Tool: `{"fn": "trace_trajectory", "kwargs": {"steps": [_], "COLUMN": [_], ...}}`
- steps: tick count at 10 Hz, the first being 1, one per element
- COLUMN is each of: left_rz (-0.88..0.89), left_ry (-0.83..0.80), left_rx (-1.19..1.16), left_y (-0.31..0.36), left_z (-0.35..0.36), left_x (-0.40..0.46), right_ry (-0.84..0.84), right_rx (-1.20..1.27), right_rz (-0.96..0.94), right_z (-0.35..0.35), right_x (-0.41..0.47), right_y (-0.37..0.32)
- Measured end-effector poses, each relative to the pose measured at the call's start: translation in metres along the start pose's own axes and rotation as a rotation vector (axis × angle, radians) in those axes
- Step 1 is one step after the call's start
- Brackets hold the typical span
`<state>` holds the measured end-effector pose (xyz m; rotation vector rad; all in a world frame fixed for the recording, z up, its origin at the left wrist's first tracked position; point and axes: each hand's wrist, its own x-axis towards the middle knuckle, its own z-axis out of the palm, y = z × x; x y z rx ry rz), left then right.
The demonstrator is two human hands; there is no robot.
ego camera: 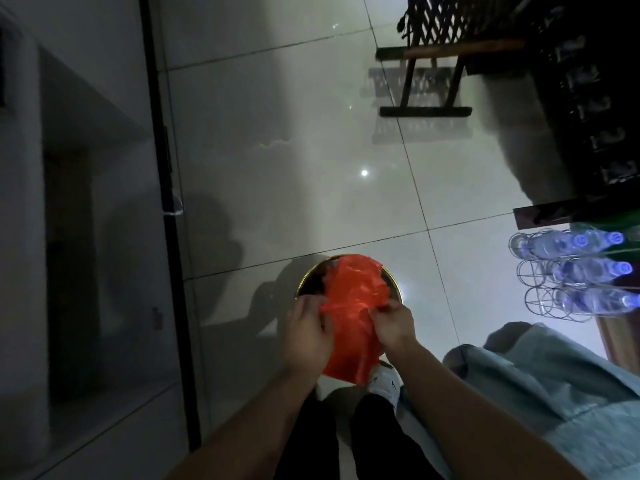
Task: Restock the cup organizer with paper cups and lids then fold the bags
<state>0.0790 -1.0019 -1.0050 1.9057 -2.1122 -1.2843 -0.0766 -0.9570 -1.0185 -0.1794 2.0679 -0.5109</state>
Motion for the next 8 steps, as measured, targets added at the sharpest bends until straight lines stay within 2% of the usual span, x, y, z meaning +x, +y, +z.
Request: {"fn": "trace_trajectory", "kwargs": {"steps": [1,2,3,4,6,8], "left_rz": [0.299,0.306,0.102,-0.012,-0.143,-0.328], "left_ry": [-0.113,-0.25,-0.403,-0.427,-0.303,-0.299], "left_rx": [0.169,0.282,0.3,0.218,0.055,-0.137], "left_y": [-0.026,-0.039,-0.042,-0.039,-0.028,-0.024], "left_z": [0.032,0.058,0.07,0.073,0.062,0.042], "left_x": [0.011,0.03,0.045,0.056,0.052,0.054], "right_ry": [-0.035,-0.063,-0.027,-0.045,-0.116,-0.105], "right_rx": [-0.043,-0.101,-0.198,-0.254,-0.113,-0.01], "right_rz": [-0.003,-0.027,-0.051,-0.064,-0.013,-0.036], "right_z": [0.02,0.03,0.027,0.018,-0.001,-0.015], "right_x": [0.028,0.053,0.063,0.067,0.059,0.048], "right_y": [0.012,0.02,0.025,0.033,0.04,0.023]}}
